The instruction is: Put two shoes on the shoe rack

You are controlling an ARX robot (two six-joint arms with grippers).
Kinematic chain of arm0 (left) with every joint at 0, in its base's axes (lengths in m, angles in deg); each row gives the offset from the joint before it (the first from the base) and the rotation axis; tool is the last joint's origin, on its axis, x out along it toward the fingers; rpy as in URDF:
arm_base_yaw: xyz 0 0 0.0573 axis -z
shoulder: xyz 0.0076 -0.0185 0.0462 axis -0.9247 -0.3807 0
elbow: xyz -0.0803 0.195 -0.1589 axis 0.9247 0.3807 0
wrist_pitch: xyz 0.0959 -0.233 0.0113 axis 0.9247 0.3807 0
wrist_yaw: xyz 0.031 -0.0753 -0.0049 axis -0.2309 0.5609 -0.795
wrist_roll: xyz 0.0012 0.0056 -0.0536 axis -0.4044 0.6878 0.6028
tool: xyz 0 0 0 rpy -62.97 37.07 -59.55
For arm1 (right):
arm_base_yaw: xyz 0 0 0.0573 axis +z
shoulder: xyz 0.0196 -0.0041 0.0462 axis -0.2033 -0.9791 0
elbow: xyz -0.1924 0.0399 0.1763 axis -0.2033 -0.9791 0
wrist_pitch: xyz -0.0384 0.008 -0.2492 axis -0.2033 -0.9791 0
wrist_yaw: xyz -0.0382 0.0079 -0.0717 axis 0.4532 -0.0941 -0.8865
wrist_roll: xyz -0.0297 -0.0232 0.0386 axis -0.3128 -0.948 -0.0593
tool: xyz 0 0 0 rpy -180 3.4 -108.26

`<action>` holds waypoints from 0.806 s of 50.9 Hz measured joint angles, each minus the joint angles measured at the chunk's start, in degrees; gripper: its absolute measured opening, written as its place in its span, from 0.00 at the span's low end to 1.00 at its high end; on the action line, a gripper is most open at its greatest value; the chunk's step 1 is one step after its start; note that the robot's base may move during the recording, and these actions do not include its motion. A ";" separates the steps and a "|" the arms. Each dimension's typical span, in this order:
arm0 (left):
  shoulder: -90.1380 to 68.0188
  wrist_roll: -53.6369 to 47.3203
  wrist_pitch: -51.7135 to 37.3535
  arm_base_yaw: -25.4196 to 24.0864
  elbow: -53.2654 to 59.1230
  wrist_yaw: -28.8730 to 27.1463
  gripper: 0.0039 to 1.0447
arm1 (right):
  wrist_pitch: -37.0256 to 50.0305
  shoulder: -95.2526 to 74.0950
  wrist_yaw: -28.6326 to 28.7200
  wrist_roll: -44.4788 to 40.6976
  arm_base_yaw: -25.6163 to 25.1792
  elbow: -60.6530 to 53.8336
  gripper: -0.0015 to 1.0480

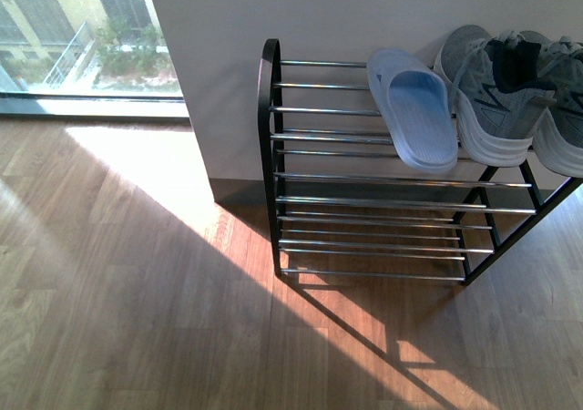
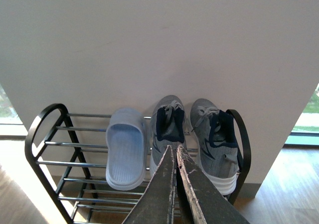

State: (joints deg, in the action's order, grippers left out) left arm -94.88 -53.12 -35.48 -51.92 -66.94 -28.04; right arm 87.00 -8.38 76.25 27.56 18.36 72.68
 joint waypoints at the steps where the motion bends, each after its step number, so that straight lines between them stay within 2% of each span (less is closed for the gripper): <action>1: 0.00 0.02 0.00 0.00 -0.02 0.00 0.01 | -0.39 0.46 0.07 0.00 -0.13 -0.07 0.02; 5: 0.00 0.02 -0.02 0.00 0.00 0.13 0.01 | -3.13 3.89 0.90 0.00 -0.87 -0.57 0.02; 8: -1.07 2.19 -1.03 -0.33 -0.28 4.81 0.01 | -6.10 7.17 5.27 -0.02 -3.78 -0.70 0.02; 11: -5.07 4.26 -2.80 -0.35 -2.34 8.66 0.01 | -8.79 10.38 5.84 0.00 -5.97 -0.74 0.02; 20: -23.45 8.20 -6.58 0.61 -15.96 17.97 0.01 | -15.93 18.29 6.25 0.00 -6.43 -0.77 0.02; 28: -36.26 9.22 -6.08 2.23 -26.38 21.11 0.01 | -19.80 22.45 6.25 0.00 -6.43 -0.79 0.02; 33: -45.20 10.14 -4.63 3.80 -34.97 25.77 0.01 | -22.43 25.27 6.25 0.00 -6.43 -0.79 0.02; 41: -58.01 9.62 -0.31 7.13 -50.21 27.19 0.01 | -26.34 29.33 6.25 0.00 -6.43 -0.79 0.02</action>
State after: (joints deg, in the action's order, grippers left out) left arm -152.89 -43.50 -35.79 -44.79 -117.14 -0.85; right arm 60.66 20.96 82.50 27.56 11.94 71.90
